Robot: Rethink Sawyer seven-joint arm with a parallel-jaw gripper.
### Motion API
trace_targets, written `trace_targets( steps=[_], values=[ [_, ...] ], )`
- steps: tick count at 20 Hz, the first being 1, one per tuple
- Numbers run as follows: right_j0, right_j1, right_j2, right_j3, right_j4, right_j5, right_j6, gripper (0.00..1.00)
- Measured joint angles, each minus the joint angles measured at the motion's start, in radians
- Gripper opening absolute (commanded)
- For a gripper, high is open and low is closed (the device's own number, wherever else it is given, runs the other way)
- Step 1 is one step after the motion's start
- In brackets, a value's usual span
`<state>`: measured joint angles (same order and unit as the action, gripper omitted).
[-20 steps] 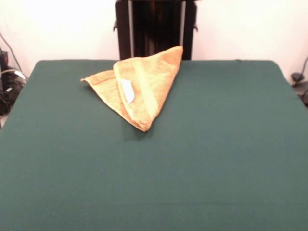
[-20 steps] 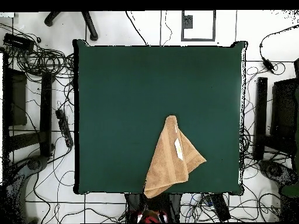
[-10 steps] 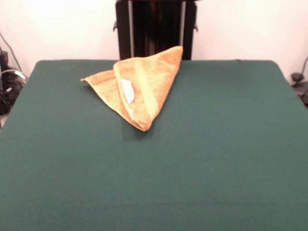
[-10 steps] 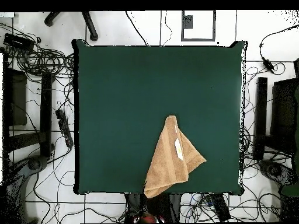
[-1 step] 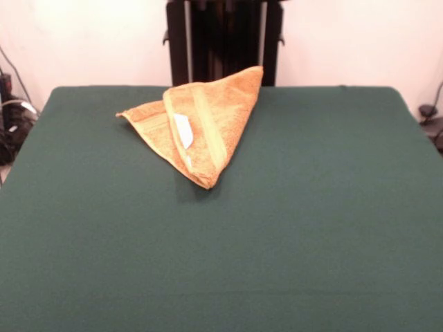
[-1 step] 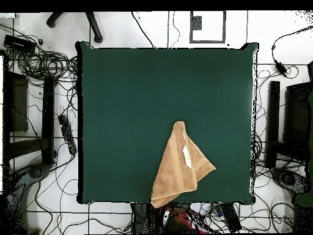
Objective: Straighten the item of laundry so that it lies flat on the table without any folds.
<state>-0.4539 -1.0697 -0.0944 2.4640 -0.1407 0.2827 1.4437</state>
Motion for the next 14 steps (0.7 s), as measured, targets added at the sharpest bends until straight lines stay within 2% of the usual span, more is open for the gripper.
trace_targets(
  steps=[5,14],
  values=[
    [-0.058,0.024,0.069,-0.025,-0.072,-0.031,0.0,1.0],
    [-0.147,0.028,0.226,-0.106,-0.159,0.024,0.0,1.0]
  ],
)
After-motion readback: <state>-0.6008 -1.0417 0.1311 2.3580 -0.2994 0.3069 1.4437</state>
